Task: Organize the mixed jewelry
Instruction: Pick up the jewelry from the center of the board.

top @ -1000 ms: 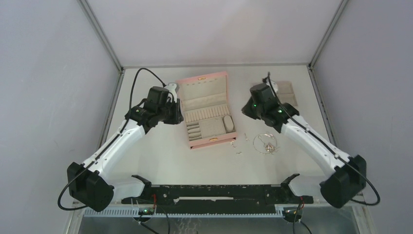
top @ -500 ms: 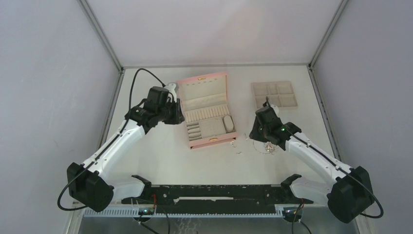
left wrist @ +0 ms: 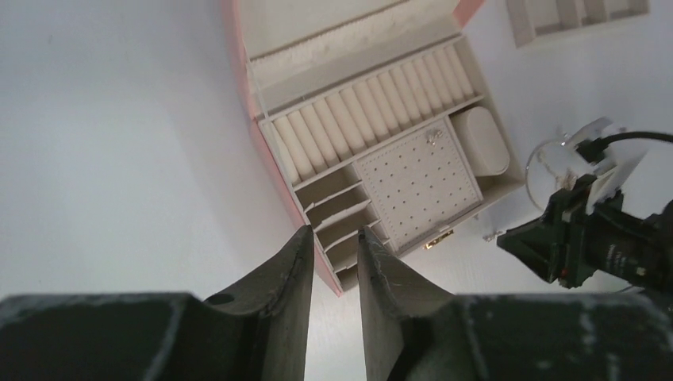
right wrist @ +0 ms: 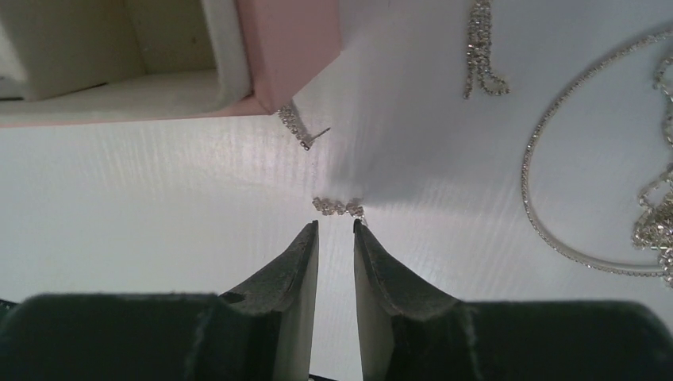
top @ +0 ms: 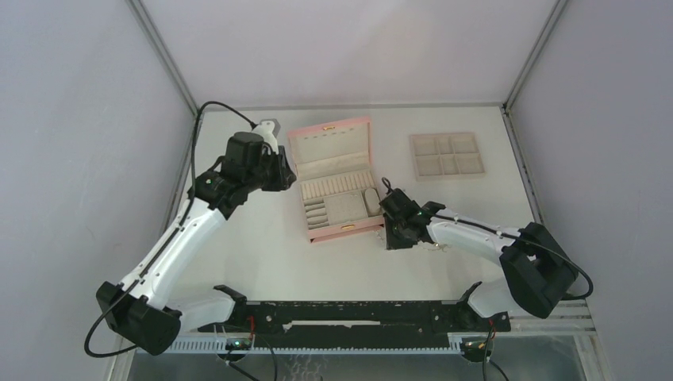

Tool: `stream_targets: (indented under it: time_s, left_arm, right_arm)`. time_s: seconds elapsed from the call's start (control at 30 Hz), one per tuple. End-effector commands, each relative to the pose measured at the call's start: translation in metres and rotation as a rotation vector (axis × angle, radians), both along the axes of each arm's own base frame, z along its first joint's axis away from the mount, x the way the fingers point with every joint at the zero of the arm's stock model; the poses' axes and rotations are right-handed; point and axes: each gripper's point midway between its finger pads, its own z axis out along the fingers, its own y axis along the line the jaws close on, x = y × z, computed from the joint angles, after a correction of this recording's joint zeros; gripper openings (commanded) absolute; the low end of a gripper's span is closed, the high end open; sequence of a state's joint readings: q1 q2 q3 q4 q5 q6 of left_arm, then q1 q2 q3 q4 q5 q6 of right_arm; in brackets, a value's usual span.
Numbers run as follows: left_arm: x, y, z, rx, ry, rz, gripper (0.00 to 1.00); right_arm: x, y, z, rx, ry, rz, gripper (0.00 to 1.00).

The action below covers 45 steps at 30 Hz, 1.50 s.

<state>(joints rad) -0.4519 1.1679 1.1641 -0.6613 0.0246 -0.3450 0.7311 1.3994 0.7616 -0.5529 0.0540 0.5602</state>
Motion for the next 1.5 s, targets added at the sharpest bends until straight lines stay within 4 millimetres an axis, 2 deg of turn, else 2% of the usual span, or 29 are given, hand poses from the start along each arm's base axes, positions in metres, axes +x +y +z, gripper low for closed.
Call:
stream_targets:
  time_s: [0.0, 0.13, 0.27, 0.4, 0.6, 0.9, 1.3, 1.47]
  left_arm:
    - [0.006, 0.005, 0.039, -0.035, -0.103, 0.051, 0.32]
    - [0.006, 0.004, 0.036, -0.035, -0.092, 0.052, 0.32]
    - [0.006, 0.003, 0.033, -0.037, -0.082, 0.047, 0.32]
    - [0.006, 0.001, 0.033, -0.042, -0.08, 0.04, 0.32]
    - [0.007, 0.0, 0.03, -0.04, -0.072, 0.037, 0.32]
    - [0.01, -0.001, 0.027, -0.029, -0.066, 0.033, 0.32]
    - [0.009, -0.006, 0.023, -0.039, -0.05, 0.013, 0.32]
    - [0.01, -0.006, 0.023, -0.035, -0.051, 0.014, 0.32]
  right_arm:
    - [0.015, -0.002, 0.01, -0.019, -0.066, -0.091, 0.31]
    - [0.016, -0.005, 0.009, -0.021, -0.063, -0.164, 0.31]
    - [0.013, -0.008, -0.001, -0.041, -0.021, -0.213, 0.28]
    - [0.015, -0.003, -0.003, -0.019, -0.016, -0.2, 0.27]
    - [0.017, -0.005, -0.007, 0.0, -0.009, -0.223, 0.27]
    - [0.016, -0.004, -0.016, 0.024, 0.035, -0.227, 0.2]
    - [0.015, -0.006, -0.017, 0.018, 0.045, -0.225, 0.21]
    - [0.015, -0.008, -0.016, 0.014, 0.042, -0.226, 0.15]
